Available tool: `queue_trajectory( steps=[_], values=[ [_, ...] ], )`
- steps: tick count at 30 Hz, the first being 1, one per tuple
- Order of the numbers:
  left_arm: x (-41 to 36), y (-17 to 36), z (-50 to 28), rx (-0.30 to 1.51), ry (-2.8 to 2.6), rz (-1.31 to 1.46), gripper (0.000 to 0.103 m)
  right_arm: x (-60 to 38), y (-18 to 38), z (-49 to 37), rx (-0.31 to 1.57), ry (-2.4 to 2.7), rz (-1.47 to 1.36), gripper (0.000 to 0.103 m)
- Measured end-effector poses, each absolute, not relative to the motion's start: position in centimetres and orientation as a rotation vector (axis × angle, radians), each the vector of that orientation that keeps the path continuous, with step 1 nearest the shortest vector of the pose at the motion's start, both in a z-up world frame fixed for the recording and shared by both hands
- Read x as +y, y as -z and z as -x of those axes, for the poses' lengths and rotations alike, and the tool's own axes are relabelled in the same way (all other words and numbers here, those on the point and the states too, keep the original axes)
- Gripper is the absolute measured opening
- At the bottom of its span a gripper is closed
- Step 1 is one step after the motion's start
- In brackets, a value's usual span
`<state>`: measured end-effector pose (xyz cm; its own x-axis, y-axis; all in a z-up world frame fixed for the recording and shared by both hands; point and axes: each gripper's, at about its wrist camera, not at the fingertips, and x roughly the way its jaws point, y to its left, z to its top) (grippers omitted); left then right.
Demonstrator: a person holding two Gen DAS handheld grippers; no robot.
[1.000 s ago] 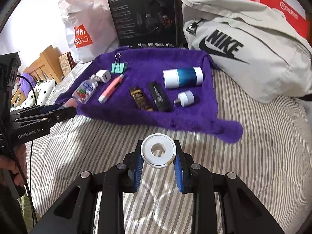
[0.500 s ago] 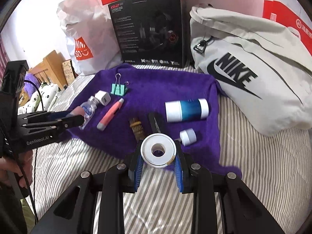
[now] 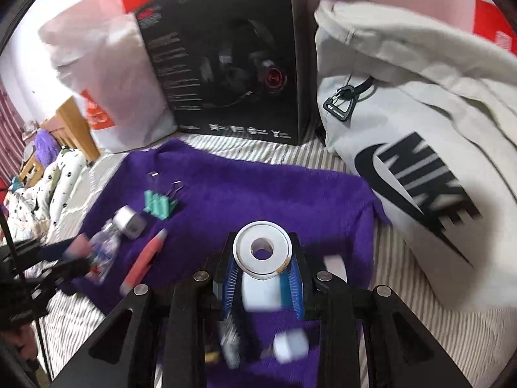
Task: Organize rigid objects
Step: 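Carry the puff and tape roll toward the purple towel with both tools, then lower the puff and tape roll onto the towel and open both tools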
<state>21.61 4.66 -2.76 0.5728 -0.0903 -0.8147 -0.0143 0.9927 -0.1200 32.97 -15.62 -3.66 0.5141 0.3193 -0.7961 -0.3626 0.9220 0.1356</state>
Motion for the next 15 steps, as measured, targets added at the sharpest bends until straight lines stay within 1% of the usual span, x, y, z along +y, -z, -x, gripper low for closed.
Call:
queue_trajectory(
  steps=[7, 15],
  values=[
    [5.4, 3.0, -22.4, 0.968, 0.036, 0.129, 0.035, -14.0, 6.4, -37.1, 1.034, -0.375, 0.082, 0.028],
    [5.5, 3.4, -22.9, 0.979, 0.047, 0.131, 0.035, -12.7, 7.8, -37.8, 1.077, -0.386, 0.129, 0.029]
  ],
)
